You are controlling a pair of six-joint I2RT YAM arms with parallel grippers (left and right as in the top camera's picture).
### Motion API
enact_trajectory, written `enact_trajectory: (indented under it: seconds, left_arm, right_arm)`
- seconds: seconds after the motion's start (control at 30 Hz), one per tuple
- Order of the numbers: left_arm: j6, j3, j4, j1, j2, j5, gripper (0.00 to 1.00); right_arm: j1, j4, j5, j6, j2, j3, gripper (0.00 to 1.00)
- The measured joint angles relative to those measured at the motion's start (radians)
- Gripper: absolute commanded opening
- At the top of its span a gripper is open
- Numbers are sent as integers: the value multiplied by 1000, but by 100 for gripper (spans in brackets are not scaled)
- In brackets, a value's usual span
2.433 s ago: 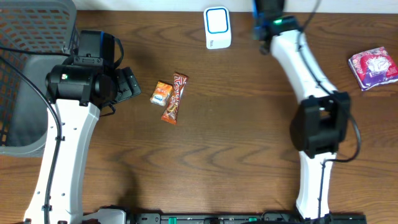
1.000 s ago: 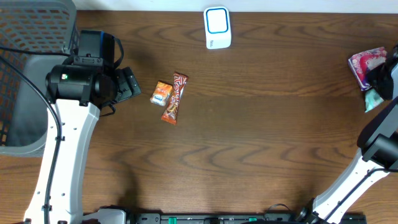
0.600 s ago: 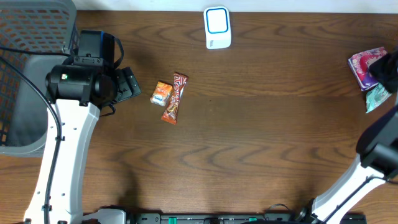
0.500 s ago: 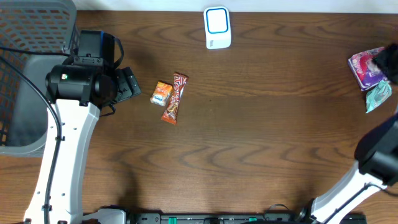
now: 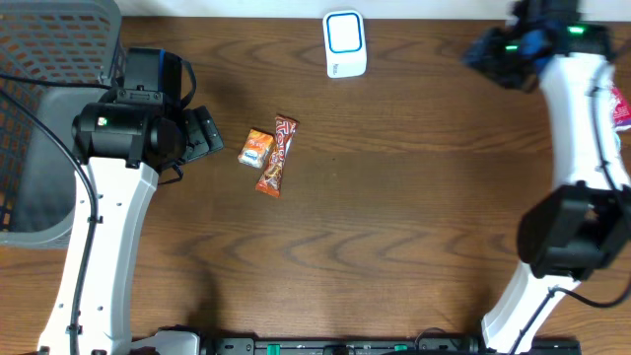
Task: Scan the item barcode
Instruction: 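Move the right gripper to the red TOP bar and grasp it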
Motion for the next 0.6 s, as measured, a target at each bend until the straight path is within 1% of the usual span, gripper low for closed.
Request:
enact_trajectory:
  seconds: [0.2,0.33,0.43,0.6]
  left_arm:
    - [0,0,0,0,0,0,98]
    - [0,0,0,0,0,0,98]
    - [0,0,0,0,0,0,98]
    - [0,0,0,0,0,0,98]
  right_arm:
    - [198,30,-11,-3,95,0,45]
    - [317,42,-18,26,174,0,34]
    - [394,80,-30,71,225,-1,34]
    - [512,202,-74,141,298,-2,36]
